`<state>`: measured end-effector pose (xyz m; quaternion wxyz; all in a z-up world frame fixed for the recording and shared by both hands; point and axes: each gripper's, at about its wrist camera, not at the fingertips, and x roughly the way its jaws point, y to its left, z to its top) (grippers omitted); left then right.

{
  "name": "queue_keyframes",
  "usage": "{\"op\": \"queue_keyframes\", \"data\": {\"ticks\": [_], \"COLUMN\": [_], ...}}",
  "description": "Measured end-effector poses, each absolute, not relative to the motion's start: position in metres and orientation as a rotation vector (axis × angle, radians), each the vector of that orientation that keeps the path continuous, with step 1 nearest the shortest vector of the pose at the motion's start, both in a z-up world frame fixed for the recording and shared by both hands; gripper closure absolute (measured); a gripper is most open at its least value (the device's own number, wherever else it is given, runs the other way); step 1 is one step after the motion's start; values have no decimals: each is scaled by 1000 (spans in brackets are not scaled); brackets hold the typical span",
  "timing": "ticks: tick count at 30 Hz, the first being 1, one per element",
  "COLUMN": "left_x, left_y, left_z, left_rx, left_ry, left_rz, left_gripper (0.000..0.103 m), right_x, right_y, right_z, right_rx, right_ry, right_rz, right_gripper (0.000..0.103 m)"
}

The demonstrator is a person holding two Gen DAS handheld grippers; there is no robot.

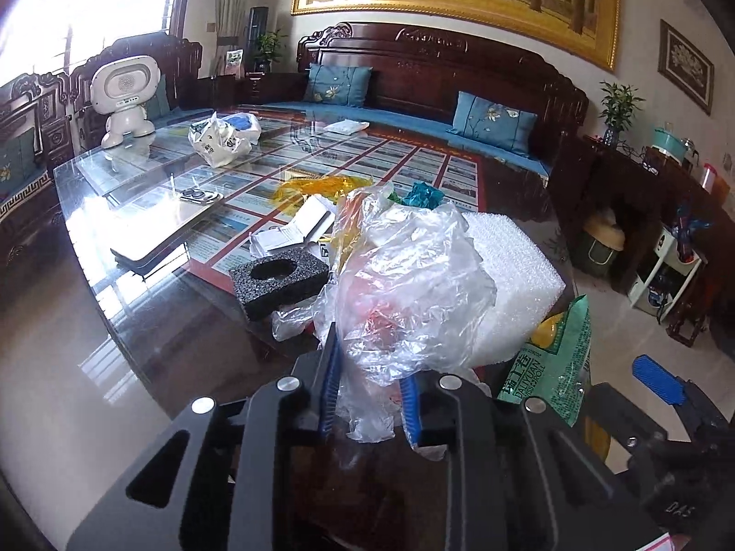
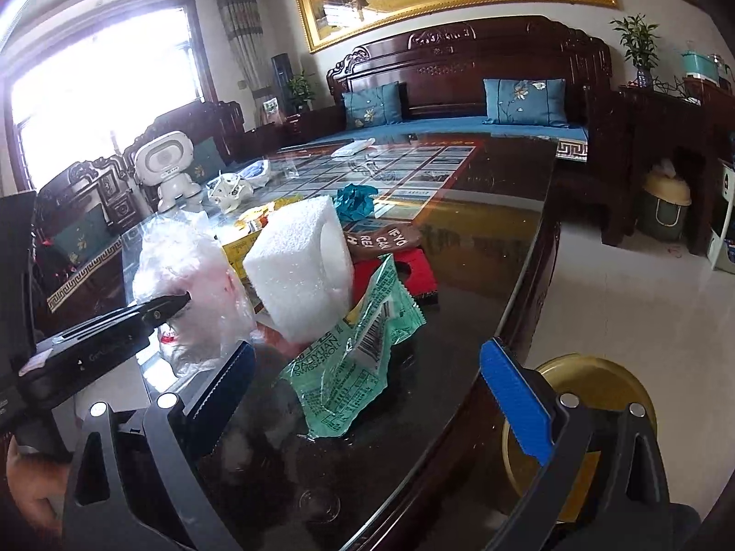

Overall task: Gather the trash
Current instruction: 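Grasp the clear plastic bag with the left tool while the right tool grasps the green wrapper, then carry both items over the yellow bucket and open both tools to drop them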

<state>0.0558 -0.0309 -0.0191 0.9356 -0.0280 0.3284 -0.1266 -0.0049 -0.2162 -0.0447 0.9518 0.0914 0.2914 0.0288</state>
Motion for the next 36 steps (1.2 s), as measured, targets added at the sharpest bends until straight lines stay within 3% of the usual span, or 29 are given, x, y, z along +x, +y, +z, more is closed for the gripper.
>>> {"op": "queue_keyframes", "data": {"ticks": [5, 6, 8, 10, 12, 13, 16, 25, 36], "left_x": [41, 40, 39, 39, 37, 36, 30, 13, 8], "left_y": [-22, -22, -19, -17, -13, -12, -7, -7, -103], "left_z": [-12, -12, -11, -10, -10, -8, -2, 21, 41], "left_rx": [-70, -75, -86, -95, -110, -114, -122, -138, -66], "left_ry": [658, 658, 660, 660, 656, 649, 626, 578, 556], "left_rz": [-283, -291, -299, -317, -328, -331, -335, -389, -658], "left_gripper": [79, 79, 79, 79, 79, 79, 79, 79, 79], "right_x": [13, 18, 28, 36, 35, 33, 24, -6, -50], "right_y": [-203, -202, -200, -201, -202, -203, -205, -226, -306], "right_z": [-53, -55, -61, -67, -69, -69, -67, -40, -19], "right_rx": [125, 120, 122, 131, 145, 145, 153, 196, 253], "right_ry": [632, 643, 685, 723, 716, 716, 667, 557, 473], "right_rz": [45, 42, 59, 80, 108, 115, 136, 136, -9], "right_gripper": [8, 13, 33, 66, 80, 83, 89, 90, 90]}}
